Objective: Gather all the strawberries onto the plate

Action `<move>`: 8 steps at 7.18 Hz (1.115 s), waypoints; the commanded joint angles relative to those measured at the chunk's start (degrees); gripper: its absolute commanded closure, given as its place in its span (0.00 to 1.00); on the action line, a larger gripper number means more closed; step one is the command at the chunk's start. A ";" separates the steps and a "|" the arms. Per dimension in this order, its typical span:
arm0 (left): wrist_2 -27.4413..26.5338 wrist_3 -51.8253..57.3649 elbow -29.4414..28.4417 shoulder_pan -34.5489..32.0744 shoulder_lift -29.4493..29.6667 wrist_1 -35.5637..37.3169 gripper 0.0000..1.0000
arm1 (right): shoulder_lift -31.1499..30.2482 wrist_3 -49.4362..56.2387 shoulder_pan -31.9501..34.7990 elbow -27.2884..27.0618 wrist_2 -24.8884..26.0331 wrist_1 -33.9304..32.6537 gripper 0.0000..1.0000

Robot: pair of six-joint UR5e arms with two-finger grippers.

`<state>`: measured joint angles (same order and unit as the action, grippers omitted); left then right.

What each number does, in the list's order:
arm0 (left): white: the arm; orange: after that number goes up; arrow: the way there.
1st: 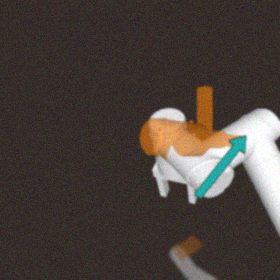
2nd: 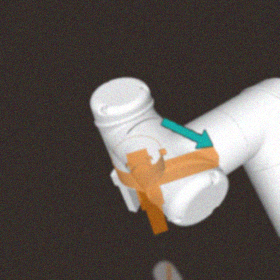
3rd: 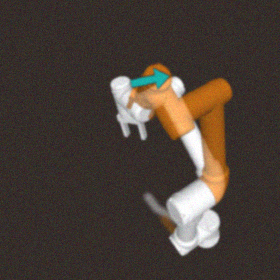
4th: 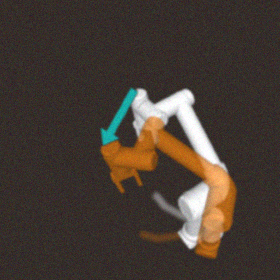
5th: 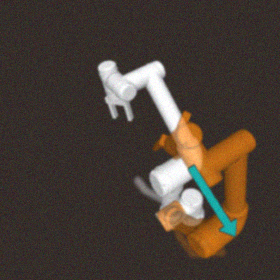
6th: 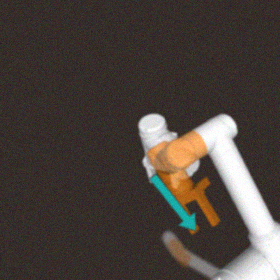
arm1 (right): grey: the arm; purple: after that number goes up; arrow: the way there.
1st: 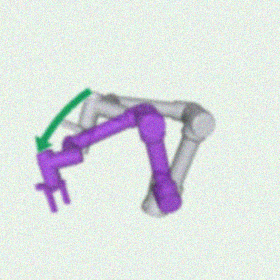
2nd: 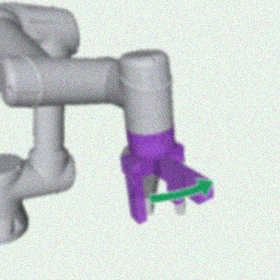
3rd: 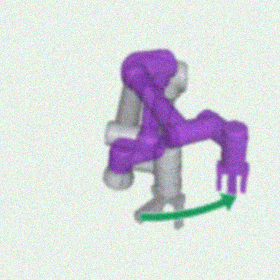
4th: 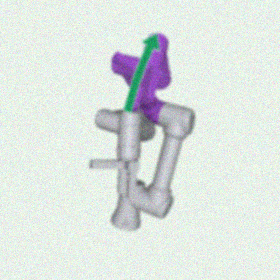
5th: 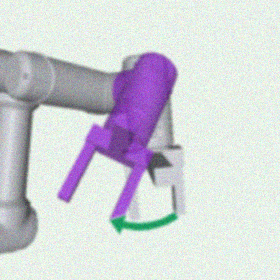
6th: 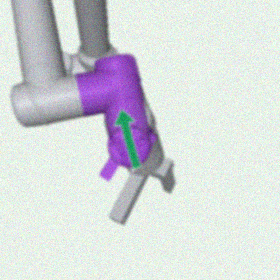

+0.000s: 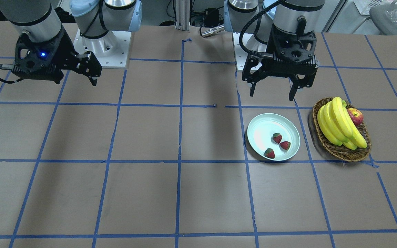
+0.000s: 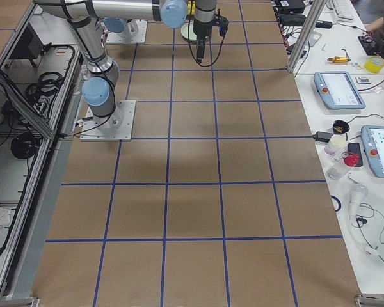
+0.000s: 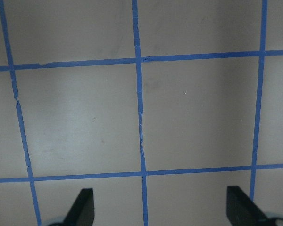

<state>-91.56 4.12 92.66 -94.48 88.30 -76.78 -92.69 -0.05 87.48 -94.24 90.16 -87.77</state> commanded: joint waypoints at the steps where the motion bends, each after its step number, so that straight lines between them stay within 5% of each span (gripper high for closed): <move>1: 5.68 -3.16 0.06 0.87 -0.32 -0.99 0.00 | -0.03 0.04 -0.03 0.03 0.02 -0.12 0.00; 3: 3.86 -2.98 -4.93 3.23 -0.94 -12.74 0.00 | -0.03 -0.04 -0.03 0.03 -0.16 -0.04 0.00; 7: 2.44 -2.80 -2.31 3.25 -1.73 -11.38 0.00 | -0.03 -0.13 -0.03 0.20 -0.07 -0.03 0.00; 8: -1.31 -3.76 -1.70 3.51 -1.38 -10.94 0.00 | -0.03 0.13 -0.03 0.03 0.63 0.05 0.00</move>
<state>-89.80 1.11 90.38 -91.15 86.71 -88.18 -92.72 -0.15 87.45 -94.13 90.24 -87.78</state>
